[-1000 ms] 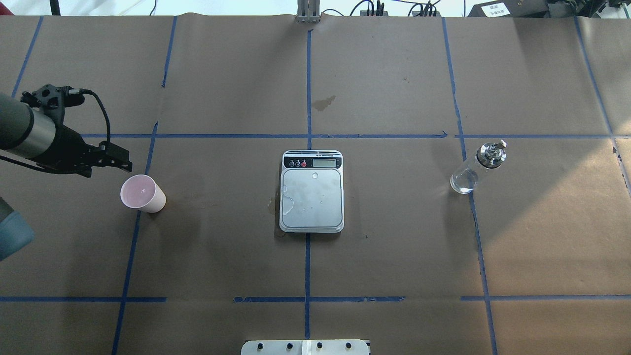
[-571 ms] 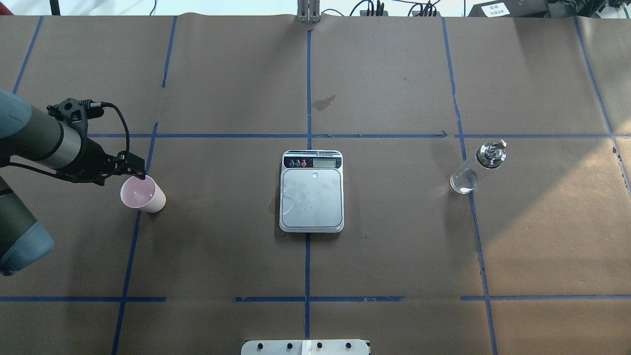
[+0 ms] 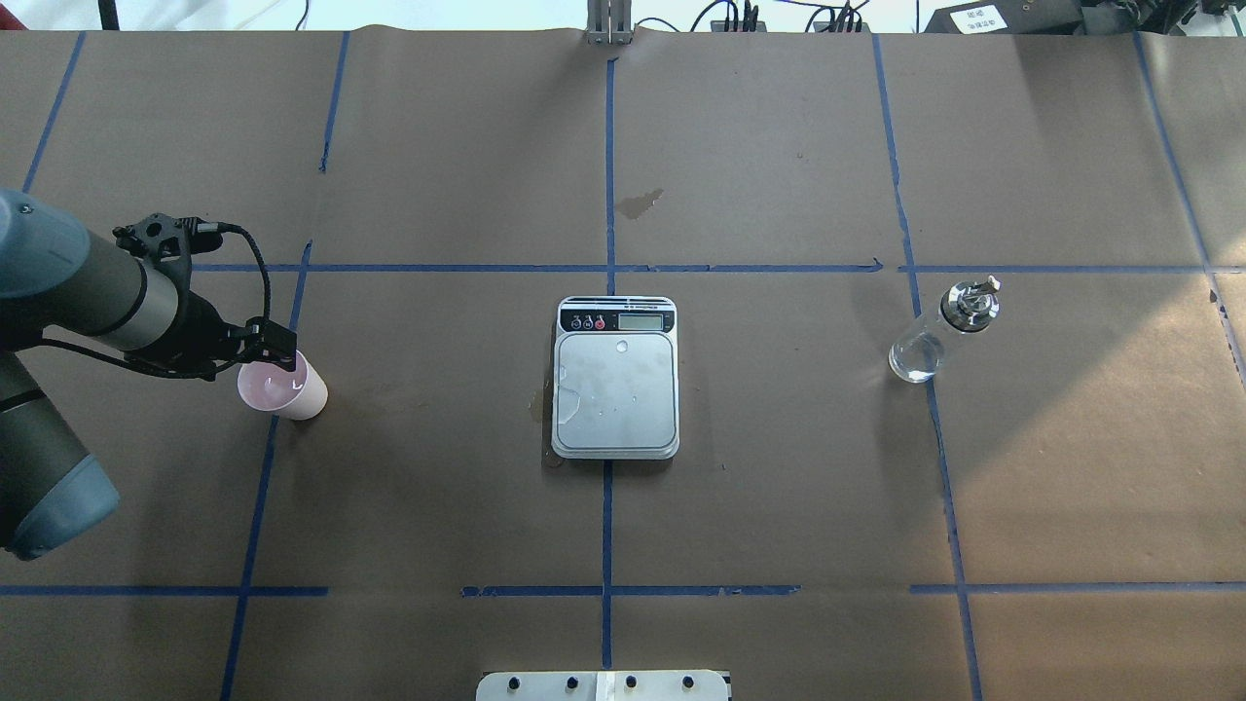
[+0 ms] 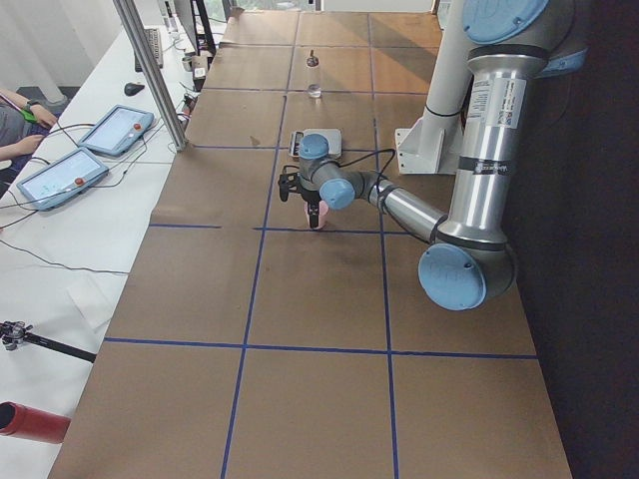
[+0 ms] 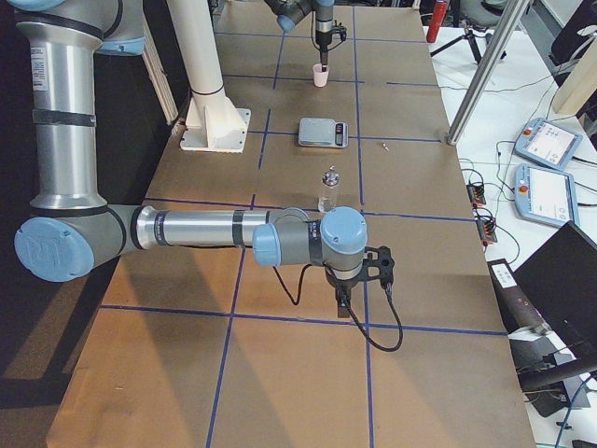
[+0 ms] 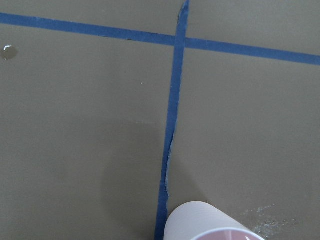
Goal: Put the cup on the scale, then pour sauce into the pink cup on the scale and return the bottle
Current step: 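Move the left gripper down to the pink cup, then close the left gripper around the pink cup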
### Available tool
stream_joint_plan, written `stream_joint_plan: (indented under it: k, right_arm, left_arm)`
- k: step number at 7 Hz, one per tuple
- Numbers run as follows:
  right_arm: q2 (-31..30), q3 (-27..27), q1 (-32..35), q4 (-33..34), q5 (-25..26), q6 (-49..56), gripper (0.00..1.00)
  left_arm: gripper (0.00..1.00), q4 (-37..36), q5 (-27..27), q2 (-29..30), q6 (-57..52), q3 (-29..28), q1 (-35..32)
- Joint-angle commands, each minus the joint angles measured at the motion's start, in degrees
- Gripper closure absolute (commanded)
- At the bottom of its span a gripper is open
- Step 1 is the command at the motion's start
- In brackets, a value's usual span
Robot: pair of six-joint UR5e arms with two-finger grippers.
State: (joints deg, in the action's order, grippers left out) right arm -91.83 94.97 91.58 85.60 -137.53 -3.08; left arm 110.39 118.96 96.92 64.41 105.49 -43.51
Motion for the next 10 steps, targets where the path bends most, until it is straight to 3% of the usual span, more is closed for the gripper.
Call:
stream_joint_plan:
  k: [1,2,5,6,7,9,10]
  right_arm:
    - [0.1,0.2,0.0,0.0,0.0,0.0,0.00]
    - [0.1,0.2,0.0,0.0,0.0,0.0,0.00]
    - [0.2,0.2,0.0,0.0,0.0,0.0,0.00]
    - [0.2,0.2,0.0,0.0,0.0,0.0,0.00]
    - [0.3,0.2,0.0,0.0,0.0,0.0,0.00]
    - [0.5,0.4,0.0,0.0,0.0,0.0,0.00]
    - [0.6,0.5,0.0,0.0,0.0,0.0,0.00]
  left_arm:
    - [0.02,0.1,0.0,-0.3,-0.2,0.0,0.1]
    - [0.14,-0.1,0.0,-0.3,-0.1,-0.1,0.2]
    - [0.63,-0.4,0.1,-0.7,-0.1,-0.2,0.6]
    - [0.88,-0.4,0.1,-0.8,0.4,0.0,1.2]
    - [1.00,-0.5,0.1,-0.9,0.5,0.3,1.4]
    - [1.00,-1.7,0.2,-0.9,0.5,2.2,0.8]
    - [1.00,-5.8,0.2,-0.8,0.5,5.3,0.5]
